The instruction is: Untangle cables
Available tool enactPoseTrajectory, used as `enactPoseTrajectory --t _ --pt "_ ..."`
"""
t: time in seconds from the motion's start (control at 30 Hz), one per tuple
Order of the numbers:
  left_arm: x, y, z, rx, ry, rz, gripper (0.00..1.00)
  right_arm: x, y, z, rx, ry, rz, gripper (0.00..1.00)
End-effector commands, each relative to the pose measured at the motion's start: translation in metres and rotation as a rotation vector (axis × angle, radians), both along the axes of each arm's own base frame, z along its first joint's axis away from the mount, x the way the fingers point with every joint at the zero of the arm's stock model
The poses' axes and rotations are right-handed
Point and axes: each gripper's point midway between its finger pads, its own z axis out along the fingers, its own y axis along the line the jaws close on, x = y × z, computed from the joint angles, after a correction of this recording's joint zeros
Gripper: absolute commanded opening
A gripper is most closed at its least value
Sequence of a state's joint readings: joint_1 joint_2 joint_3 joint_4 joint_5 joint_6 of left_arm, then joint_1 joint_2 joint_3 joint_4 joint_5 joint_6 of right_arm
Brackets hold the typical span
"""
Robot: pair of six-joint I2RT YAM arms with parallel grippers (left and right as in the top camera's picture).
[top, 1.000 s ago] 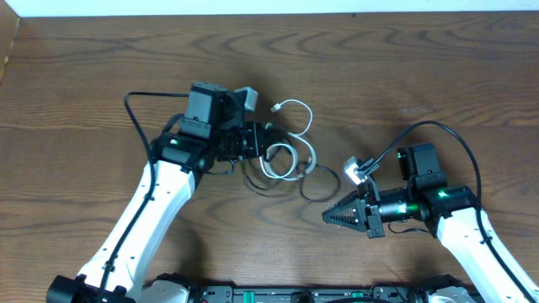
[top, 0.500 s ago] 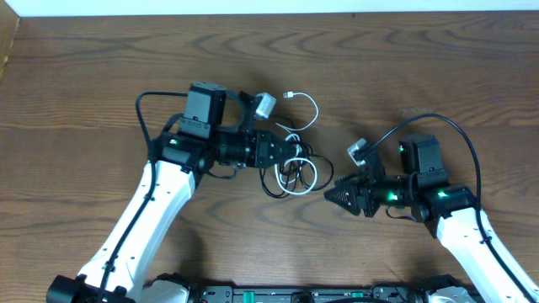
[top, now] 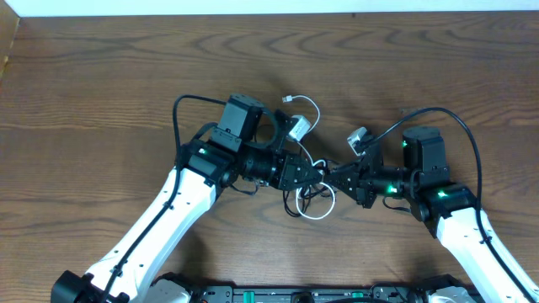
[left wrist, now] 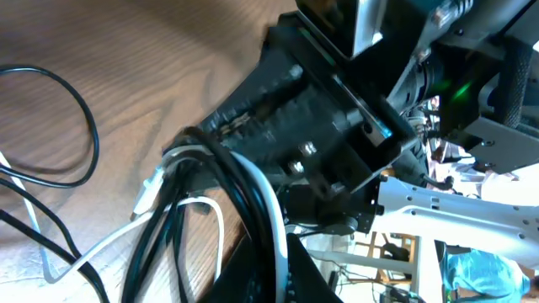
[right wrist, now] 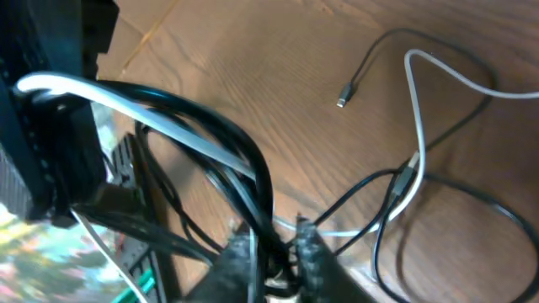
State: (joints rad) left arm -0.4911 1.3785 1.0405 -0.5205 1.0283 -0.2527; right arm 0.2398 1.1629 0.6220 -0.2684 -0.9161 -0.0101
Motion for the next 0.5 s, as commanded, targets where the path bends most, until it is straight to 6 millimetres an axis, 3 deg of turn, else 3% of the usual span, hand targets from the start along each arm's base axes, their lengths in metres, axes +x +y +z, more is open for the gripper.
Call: enactPoseTrajectory --t 0.0,0.17,0.3,0.47 --pt "-0.001 0.000 0.007 -0.008 -0.046 -0.010 0.08 -0.003 0.003 0.004 0.015 0.002 0.018 0.01" --pt "0.026 0.013 -0.016 0.151 -0.089 0.144 0.07 -0.020 0.005 0.002 0.044 0.083 0.059 0.01" --pt "0.065 0.045 -0.039 0.357 -0.086 0.436 0.08 -0.041 0.005 -0.006 0.040 0.197 0.091 0.01" --pt "0.089 0.076 -0.050 0.486 -0.080 0.678 0.08 -0.067 0.006 -0.016 0.009 0.330 0.123 0.01"
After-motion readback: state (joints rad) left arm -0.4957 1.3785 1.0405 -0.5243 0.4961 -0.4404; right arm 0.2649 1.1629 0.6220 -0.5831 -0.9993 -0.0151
